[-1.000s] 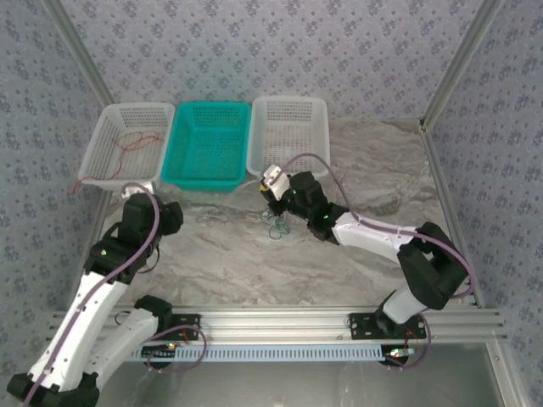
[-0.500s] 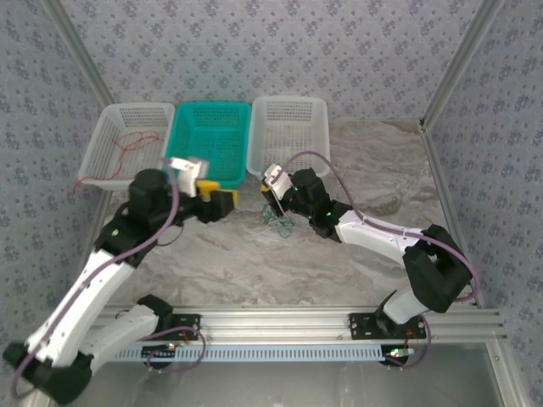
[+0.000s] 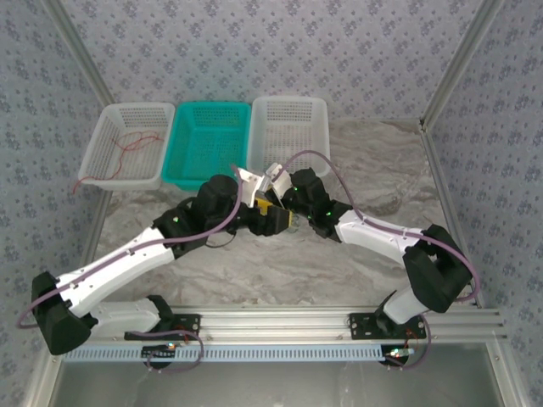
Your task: Untangle the cables
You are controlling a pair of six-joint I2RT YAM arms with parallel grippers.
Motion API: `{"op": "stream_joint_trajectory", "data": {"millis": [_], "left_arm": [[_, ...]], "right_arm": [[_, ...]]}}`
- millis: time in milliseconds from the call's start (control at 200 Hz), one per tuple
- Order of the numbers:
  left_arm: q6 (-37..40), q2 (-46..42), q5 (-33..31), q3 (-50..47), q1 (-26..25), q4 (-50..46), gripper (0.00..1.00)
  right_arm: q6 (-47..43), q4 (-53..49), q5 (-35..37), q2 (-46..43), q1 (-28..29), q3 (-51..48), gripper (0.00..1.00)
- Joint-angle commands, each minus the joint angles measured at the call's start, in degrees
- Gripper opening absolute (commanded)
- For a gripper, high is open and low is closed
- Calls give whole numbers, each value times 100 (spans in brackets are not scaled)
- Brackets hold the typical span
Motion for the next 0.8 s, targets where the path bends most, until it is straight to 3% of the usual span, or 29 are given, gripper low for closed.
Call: {"op": "stream_joint_trajectory", "data": {"millis": [0, 110, 175, 310, 415, 525, 600, 710, 799], "left_arm": [[-906, -115, -412, -406, -87, 623, 62], [-1118, 31, -905, -363, -150, 468, 49], [-1174, 120, -1121, -306, -154, 528, 47], [-1111, 501, -632, -198, -185, 1089, 57], [-749, 818, -677, 8, -427, 886, 67], [-412, 1175, -1917, 371, -767, -180, 73], [-329, 1370, -2690, 302, -904, -361, 73], [18, 1509, -2912, -152, -914, 459, 73], [903, 1508, -2793, -689, -959, 1677, 74]], "right_arm": [[164, -126, 131, 0, -22, 224, 0], [230, -141, 152, 7, -25, 229, 0], [324, -151, 182, -3, -21, 228, 0], [570, -223, 395, 4, -10, 283, 0], [757, -486, 633, 51, -7, 431, 0], [951, -546, 832, 62, -13, 501, 0], [1128, -628, 883, 44, -25, 557, 0], [1501, -870, 778, 38, -61, 734, 0], [1777, -1180, 623, 34, -110, 942, 0]]}}
